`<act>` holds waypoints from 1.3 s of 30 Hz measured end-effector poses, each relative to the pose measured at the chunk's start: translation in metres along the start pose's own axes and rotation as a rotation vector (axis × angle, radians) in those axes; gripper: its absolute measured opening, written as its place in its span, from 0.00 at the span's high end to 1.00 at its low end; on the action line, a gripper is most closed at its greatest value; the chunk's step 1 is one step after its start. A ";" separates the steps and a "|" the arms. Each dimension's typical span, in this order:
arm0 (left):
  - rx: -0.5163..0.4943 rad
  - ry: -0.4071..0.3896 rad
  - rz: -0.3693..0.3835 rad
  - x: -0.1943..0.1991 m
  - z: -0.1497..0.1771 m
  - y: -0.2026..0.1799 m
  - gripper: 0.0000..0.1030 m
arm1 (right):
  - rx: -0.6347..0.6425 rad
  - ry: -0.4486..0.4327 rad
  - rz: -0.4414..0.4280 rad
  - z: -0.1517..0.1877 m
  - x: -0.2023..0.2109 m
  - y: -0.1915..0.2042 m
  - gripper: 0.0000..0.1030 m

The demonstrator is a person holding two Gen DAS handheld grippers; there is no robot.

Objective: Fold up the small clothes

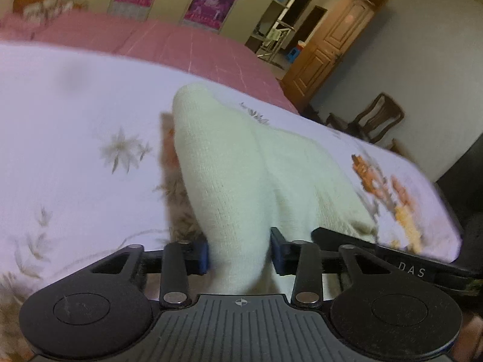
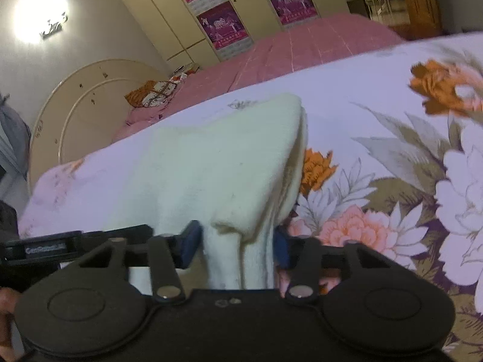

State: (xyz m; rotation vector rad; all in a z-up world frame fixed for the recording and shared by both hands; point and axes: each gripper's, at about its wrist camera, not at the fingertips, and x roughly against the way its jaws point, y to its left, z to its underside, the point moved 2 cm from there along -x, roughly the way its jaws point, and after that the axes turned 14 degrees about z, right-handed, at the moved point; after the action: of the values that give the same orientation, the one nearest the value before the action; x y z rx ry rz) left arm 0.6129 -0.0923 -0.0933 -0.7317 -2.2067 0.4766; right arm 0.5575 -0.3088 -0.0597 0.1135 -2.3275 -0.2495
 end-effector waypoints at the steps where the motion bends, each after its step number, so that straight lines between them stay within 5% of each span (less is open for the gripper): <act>1: -0.033 0.000 -0.018 0.007 0.001 -0.001 0.67 | 0.029 -0.016 0.023 0.000 0.003 0.006 0.68; 8: -0.136 -0.025 -0.046 0.029 -0.004 -0.024 0.70 | 0.147 -0.089 0.129 0.003 0.026 0.035 0.72; 16: -0.176 -0.084 -0.053 0.103 -0.009 -0.019 0.70 | 0.232 -0.182 0.128 -0.005 0.067 0.082 0.72; 27: -0.130 -0.107 -0.205 0.240 0.013 0.076 0.70 | 0.305 -0.178 -0.040 0.027 0.059 0.212 0.72; 34: -0.011 -0.077 -0.234 0.254 0.053 0.136 0.69 | 0.321 -0.078 -0.103 0.062 0.032 0.253 0.72; 36: 0.025 -0.102 -0.215 0.251 0.065 0.145 0.59 | 0.320 -0.045 -0.084 0.074 0.024 0.250 0.72; 39: 0.031 -0.130 -0.260 0.252 0.076 0.150 0.31 | 0.240 -0.001 -0.098 0.078 0.011 0.229 0.69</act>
State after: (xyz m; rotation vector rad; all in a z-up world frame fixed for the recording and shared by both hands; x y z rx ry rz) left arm 0.4690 0.1743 -0.0872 -0.3981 -2.3678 0.4346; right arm 0.4928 -0.0757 -0.0560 0.3463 -2.3477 -0.0170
